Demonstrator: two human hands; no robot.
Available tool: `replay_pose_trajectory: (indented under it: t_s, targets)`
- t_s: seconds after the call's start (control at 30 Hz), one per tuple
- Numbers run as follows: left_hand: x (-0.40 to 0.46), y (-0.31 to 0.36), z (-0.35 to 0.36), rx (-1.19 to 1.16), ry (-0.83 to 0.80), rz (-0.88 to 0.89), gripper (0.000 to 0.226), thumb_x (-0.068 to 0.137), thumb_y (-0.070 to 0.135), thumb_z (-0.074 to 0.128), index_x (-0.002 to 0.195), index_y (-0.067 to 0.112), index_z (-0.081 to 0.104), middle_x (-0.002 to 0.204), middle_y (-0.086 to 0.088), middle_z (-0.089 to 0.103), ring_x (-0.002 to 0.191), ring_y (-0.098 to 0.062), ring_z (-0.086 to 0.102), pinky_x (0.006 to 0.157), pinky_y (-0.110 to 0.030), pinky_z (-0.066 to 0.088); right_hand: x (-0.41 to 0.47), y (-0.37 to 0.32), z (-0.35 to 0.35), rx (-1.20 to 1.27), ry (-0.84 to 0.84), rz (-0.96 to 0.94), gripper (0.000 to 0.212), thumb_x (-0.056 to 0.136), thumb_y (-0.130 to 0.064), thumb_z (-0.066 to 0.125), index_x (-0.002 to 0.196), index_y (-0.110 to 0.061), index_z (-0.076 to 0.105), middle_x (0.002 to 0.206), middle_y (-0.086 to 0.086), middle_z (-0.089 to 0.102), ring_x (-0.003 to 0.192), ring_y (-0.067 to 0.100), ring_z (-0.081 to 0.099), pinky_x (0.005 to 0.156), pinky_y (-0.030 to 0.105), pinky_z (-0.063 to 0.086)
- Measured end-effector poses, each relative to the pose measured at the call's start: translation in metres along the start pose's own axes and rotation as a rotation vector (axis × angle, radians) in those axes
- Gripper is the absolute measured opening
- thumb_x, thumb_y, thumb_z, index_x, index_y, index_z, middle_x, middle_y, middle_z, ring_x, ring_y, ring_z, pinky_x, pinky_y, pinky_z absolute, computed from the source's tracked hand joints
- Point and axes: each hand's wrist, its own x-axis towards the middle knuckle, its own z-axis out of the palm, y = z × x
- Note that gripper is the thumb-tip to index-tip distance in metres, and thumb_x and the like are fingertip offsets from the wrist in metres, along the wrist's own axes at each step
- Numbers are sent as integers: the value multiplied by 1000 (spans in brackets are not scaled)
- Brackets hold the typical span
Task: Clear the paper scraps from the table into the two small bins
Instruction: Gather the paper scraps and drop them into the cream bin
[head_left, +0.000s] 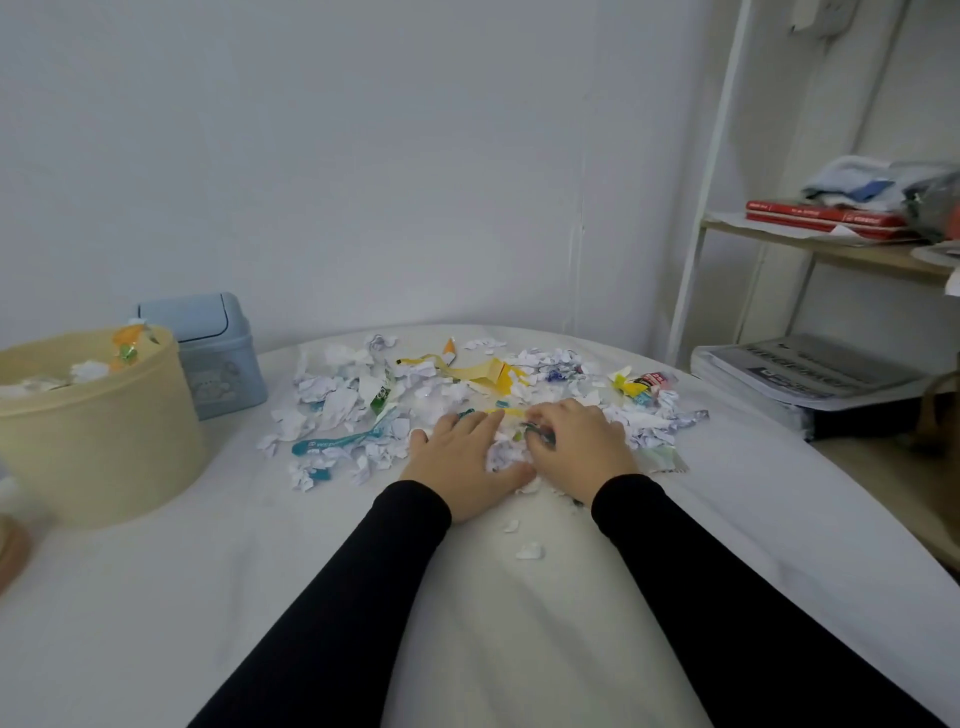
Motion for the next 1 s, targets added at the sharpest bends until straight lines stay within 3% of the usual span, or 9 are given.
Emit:
replay_pose_trajectory:
  t_s: [0.17, 0.3, 0.43, 0.5, 0.6, 0.73, 0.8, 0.87, 1.0]
  targets:
    - [-4, -5, 2, -123, 93, 38, 45, 94, 43, 46, 135, 25, 47, 126, -2, 45, 120, -21, 38, 100, -28, 33, -6, -4, -3, 122, 9, -43, 28, 96, -26, 41, 120, -24, 53, 110, 5, 54, 104, 26, 51, 83, 33, 42]
    - [-6, -2, -2, -120, 157, 26, 30, 97, 22, 46, 121, 12, 59, 115, -8, 51, 104, -23, 52, 86, -26, 41, -11, -10, -6, 87, -3, -16, 22, 93, -25, 41, 101, -17, 60, 97, 5, 58, 90, 24, 56, 69, 28, 38]
    - [-11, -4, -4, -289, 206, -9, 30, 91, 2, 46, 113, 11, 65, 111, -10, 54, 100, -24, 55, 78, -17, 35, -16, -15, -12, 195, 53, 45, 28, 88, -19, 43, 60, -14, 41, 60, 3, 44, 58, 18, 41, 50, 28, 27]
    - [-16, -6, -6, -421, 265, -55, 31, 91, 0, 46, 109, 11, 67, 112, -10, 56, 102, -21, 53, 74, -11, 29, -18, -16, -15, 294, 86, 70, 30, 85, -14, 44, 56, -12, 37, 56, 6, 39, 55, 20, 35, 49, 29, 25]
    - [-24, -8, -11, -570, 314, -129, 43, 86, -9, 39, 108, 16, 69, 116, -4, 59, 107, -14, 52, 77, -5, 30, -22, -19, -15, 452, 111, 59, 30, 81, -22, 42, 57, -5, 48, 61, 16, 55, 59, 25, 47, 52, 31, 34]
    - [-32, -8, -18, -823, 371, -200, 38, 91, -4, 42, 106, 20, 67, 111, 5, 61, 96, -6, 56, 72, -5, 41, -25, -23, -15, 574, 180, 63, 58, 81, -54, 46, 54, -2, 44, 55, 18, 51, 56, 27, 54, 55, 35, 41]
    - [-36, -8, -22, -918, 411, -190, 29, 95, 5, 47, 110, 25, 63, 113, 8, 59, 100, -5, 54, 68, 0, 39, -26, -27, -17, 554, 240, 64, 55, 83, -48, 59, 52, -11, 32, 50, 6, 30, 48, 19, 33, 49, 31, 27]
    - [-39, -9, -25, -977, 470, -177, 29, 95, 7, 49, 111, 29, 58, 118, 13, 54, 111, -3, 47, 78, -5, 35, -26, -31, -20, 543, 306, 69, 49, 81, -34, 66, 55, -13, 31, 52, -1, 21, 48, 15, 21, 46, 24, 17]
    - [-44, -14, -34, -1068, 566, -185, 26, 94, 10, 51, 101, 34, 58, 104, 27, 52, 107, -3, 46, 86, -8, 38, -24, -42, -28, 572, 396, 118, 33, 78, -22, 65, 59, -12, 40, 55, -2, 33, 53, 13, 30, 48, 23, 23]
